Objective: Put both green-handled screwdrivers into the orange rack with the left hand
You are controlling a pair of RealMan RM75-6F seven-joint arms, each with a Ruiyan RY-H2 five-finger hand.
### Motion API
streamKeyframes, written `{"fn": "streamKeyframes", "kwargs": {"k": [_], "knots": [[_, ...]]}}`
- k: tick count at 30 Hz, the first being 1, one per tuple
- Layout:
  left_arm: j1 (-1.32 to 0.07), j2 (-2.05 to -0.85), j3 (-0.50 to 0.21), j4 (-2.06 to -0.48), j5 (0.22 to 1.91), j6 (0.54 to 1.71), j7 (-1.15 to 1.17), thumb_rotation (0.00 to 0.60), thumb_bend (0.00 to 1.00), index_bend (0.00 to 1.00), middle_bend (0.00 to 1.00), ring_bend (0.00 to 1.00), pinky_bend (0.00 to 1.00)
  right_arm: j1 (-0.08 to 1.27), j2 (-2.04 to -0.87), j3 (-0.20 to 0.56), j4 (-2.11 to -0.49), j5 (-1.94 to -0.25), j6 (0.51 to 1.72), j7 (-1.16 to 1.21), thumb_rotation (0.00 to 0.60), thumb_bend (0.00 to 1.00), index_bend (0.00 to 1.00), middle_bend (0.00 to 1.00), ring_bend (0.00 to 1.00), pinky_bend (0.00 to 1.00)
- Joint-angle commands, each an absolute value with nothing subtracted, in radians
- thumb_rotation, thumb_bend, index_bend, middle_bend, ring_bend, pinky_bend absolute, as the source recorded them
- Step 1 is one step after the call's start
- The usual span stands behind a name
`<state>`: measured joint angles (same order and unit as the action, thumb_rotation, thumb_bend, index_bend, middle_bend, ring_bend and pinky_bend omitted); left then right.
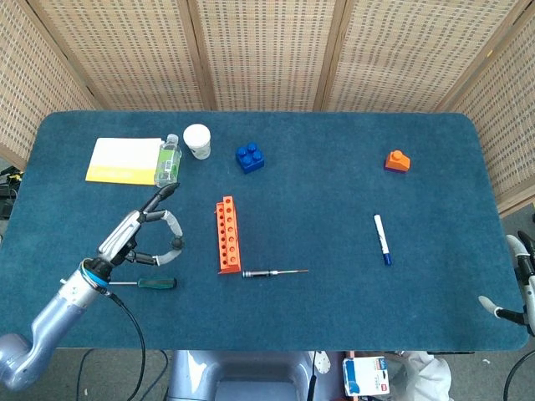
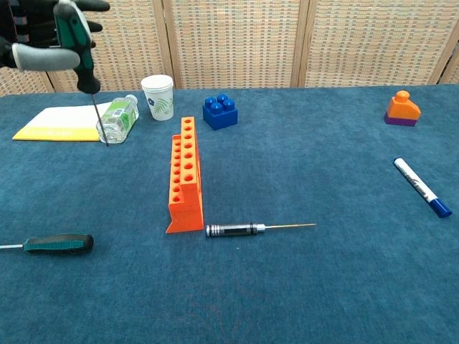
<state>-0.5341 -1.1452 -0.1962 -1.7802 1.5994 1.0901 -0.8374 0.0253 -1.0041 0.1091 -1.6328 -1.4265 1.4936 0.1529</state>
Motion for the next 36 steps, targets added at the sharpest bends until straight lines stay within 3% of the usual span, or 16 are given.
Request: {"fn": "streamKeyframes", "kwargs": {"k": [1, 9, 36], "knots": [[-0.564, -1.125, -0.194, -1.852, 1.604, 1.083, -0.855, 0.6, 0.3, 0.56, 0.0, 0.0, 0.0, 0.025, -1.003, 0.109, -1.633, -1.426, 1.492, 0.155, 0.6, 0.0, 0.01, 0.0, 0.0, 0.0], [-0.625, -1.186, -0.2, -1.876, 1.528, 1.013, -0.881, 0.6, 0.3, 0.56, 0.0, 0.0, 0.0, 0.025, -0.996, 0.111, -1.632, -1.417, 1.486, 0.169, 0.6, 0.0, 0.01, 0.0, 0.0, 0.0], [-0.687, -1.345, -0.201, -1.747, 1.434, 0.976, -0.894, 0.6, 0.3, 0.56, 0.0, 0.0, 0.0, 0.031, -0.987, 0.112, -1.629, -1.402, 1.463, 0.191, 0.6, 0.0, 0.01, 0.0, 0.0, 0.0]]}}
